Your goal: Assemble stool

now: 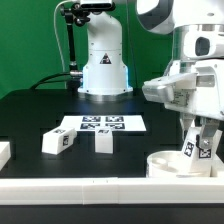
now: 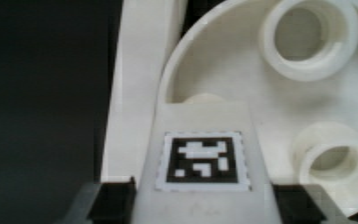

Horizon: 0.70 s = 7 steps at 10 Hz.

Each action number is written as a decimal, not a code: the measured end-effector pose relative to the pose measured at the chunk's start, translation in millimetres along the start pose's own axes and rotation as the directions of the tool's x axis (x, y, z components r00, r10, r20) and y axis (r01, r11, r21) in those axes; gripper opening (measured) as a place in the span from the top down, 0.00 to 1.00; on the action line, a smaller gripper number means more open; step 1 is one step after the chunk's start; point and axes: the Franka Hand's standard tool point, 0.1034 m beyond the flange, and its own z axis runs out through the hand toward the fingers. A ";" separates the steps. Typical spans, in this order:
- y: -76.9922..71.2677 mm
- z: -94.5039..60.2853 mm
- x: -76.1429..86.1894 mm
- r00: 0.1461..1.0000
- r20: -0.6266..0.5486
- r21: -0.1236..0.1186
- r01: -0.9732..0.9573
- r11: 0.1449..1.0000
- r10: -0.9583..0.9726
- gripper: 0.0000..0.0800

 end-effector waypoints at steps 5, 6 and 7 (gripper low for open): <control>-5.8 2.1 -9.0 0.917 0.001 0.056 -0.399 0.915 0.400 0.57; -6.2 2.5 -13.2 0.886 -0.004 0.068 -0.462 0.885 0.463 0.57; -5.9 2.6 -15.4 0.825 -0.008 0.075 -0.563 0.823 0.565 0.57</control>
Offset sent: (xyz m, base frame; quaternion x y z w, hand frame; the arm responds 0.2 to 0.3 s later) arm -0.0072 -0.0048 -0.0064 0.0698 0.0248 0.3197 0.9446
